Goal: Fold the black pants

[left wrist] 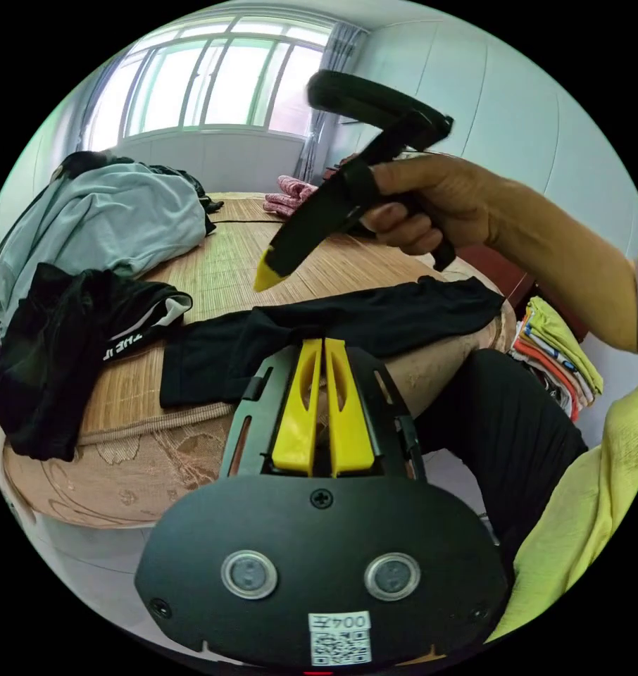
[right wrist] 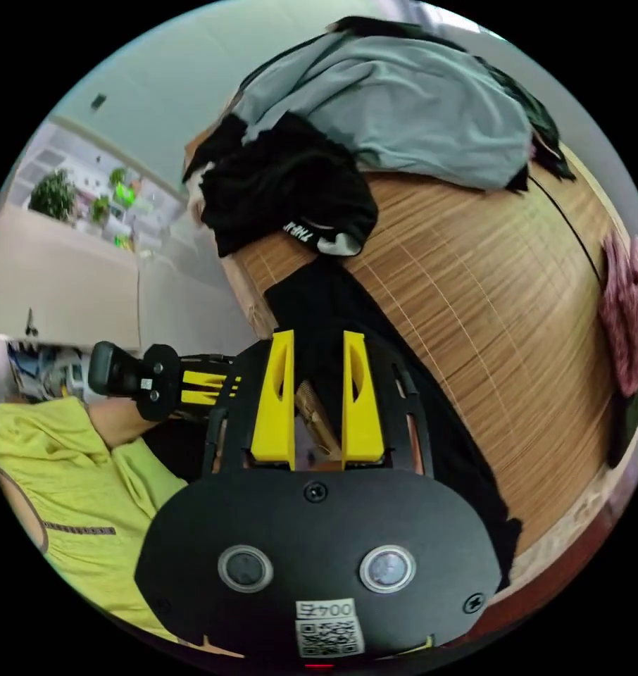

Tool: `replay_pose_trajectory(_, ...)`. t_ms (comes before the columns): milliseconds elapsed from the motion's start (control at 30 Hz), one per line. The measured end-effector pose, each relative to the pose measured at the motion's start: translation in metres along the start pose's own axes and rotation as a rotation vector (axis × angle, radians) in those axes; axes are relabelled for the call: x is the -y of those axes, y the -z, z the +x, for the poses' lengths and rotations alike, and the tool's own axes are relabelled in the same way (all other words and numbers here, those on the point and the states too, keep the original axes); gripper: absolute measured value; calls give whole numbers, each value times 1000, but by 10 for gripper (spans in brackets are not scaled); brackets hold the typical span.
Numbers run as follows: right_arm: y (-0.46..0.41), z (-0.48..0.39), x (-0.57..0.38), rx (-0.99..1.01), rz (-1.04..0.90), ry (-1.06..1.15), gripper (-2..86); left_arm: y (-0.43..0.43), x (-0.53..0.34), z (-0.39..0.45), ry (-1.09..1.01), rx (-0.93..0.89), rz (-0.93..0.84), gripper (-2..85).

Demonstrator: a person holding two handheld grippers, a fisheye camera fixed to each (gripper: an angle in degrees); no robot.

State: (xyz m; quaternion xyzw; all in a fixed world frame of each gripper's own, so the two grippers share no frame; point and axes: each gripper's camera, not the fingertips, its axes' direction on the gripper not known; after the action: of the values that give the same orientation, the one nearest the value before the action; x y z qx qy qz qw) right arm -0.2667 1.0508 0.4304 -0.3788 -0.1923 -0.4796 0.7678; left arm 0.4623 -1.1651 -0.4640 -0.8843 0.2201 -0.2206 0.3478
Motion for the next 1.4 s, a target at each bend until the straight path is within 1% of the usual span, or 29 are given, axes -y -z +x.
replay_pose_trajectory(67, -16, -21, 30, -71, -102, 100, 108, 0, -4, 14, -18, 28, -8, 6)
replay_pose_trajectory(133, -42, -45, 64, -155, -248, 226, 105, 0, -6, 23, -34, 53, -11, 7)
replay_pose_trajectory(233, -76, -62, 93, -274, -399, 319, 109, -1, -8, 38, -68, 87, -31, 7)
replay_pose_trajectory(300, -87, -65, 106, -282, -433, 329, 112, -2, -9, 46, -88, 110, -48, 7)
replay_pose_trajectory(400, -91, -65, 123, -203, -408, 299, 133, -2, -11, 55, -121, 135, -63, 6)
replay_pose_trajectory(467, -94, -65, 130, -185, -402, 291, 141, -1, -13, 59, -136, 153, -69, 6)
replay_pose_trajectory(567, -104, -65, 139, -215, -417, 295, 132, -1, -14, 60, -153, 158, -96, 7)
replay_pose_trajectory(667, -111, -61, 145, -290, -417, 295, 97, 4, -15, 53, -142, 157, -87, 7)
replay_pose_trajectory(733, -109, -54, 145, -315, -384, 269, 60, 8, -16, 46, -128, 151, -75, 7)
replay_pose_trajectory(767, -107, -51, 145, -320, -368, 260, 56, 12, -17, 40, -118, 144, -67, 6)
replay_pose_trajectory(867, -89, -32, 139, -233, -264, 180, 47, 24, -19, 24, -95, 123, -24, 6)
replay_pose_trajectory(967, -62, 2, 128, -68, -111, 23, 45, 46, -19, -1, -32, 108, 47, 6)
replay_pose_trajectory(1033, -42, 33, 114, 152, 56, -104, 43, 58, -20, -22, 21, 69, 82, 6)
replay_pose_trajectory(1067, -38, 41, 110, 224, 94, -125, 43, 65, -21, -38, 55, 22, 102, 6)
replay_pose_trajectory(1100, -34, 54, 104, 342, 144, -153, 43, 68, -22, -46, 74, 2, 109, 6)
replay_pose_trajectory(1133, -34, 63, 99, 404, 170, -168, 42, 73, -24, -63, 118, -36, 121, 5)
replay_pose_trajectory(1200, -35, 72, 92, 394, 188, -194, 42, 78, -29, -89, 194, -88, 141, 5)
replay_pose_trajectory(1300, -35, 87, 77, 347, 241, -278, 40, 82, -37, -135, 346, -183, 184, 5)
replay_pose_trajectory(1367, -36, 95, 70, 335, 276, -322, 40, 84, -45, -174, 482, -260, 225, 5)
replay_pose_trajectory(1400, -38, 99, 67, 331, 286, -342, 40, 83, -46, -184, 513, -274, 230, 5)
